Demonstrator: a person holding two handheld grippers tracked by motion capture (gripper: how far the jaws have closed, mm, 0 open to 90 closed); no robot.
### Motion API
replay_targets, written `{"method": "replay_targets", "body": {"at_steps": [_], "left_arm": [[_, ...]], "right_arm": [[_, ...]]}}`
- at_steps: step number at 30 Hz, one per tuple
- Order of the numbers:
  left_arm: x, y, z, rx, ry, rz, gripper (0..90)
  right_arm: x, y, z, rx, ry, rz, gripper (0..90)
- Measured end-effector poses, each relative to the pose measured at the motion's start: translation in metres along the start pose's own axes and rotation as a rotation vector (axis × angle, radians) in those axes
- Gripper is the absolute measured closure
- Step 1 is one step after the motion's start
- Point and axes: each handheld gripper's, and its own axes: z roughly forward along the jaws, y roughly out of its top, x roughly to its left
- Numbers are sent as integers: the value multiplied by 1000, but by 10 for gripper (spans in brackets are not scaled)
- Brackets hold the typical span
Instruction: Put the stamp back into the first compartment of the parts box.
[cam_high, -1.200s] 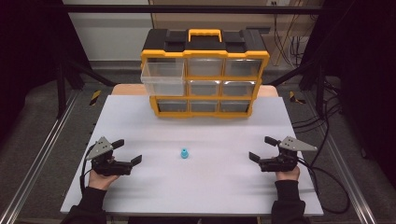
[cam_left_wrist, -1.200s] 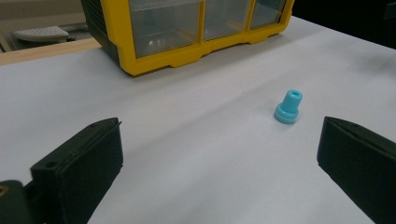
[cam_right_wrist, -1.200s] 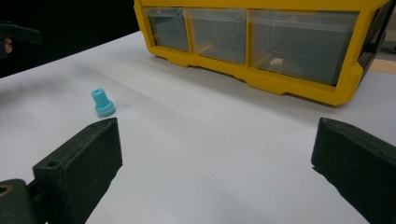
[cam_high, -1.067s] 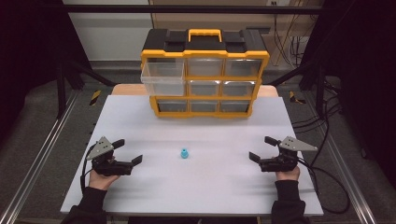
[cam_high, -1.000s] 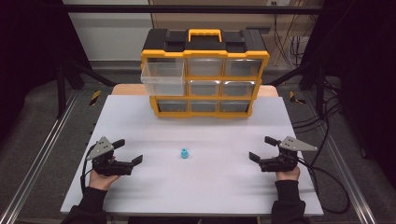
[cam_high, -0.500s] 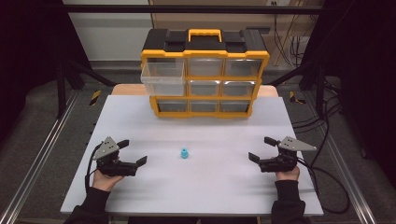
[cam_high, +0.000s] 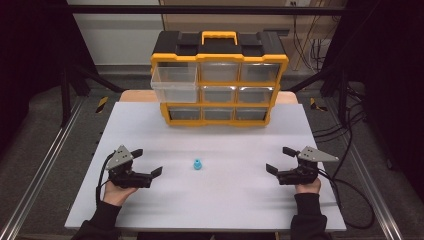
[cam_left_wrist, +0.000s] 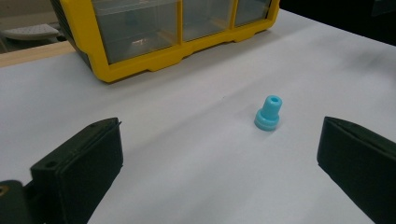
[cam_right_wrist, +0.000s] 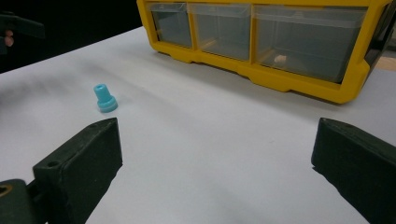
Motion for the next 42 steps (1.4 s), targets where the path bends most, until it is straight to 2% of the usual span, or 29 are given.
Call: {"method": "replay_targets", "body": {"at_steps": [15, 24, 42], "left_arm": [[-9, 19, 10, 4, -5, 19, 1], [-13, 32, 22, 11, -4, 26, 1], [-22, 43, 45, 48, -12, 47, 1]], "right_arm": [[0, 0, 0, 5, 0, -4, 23], [0, 0, 0, 4, 2, -5, 23], [0, 0, 0, 5, 3, -5, 23]]}}
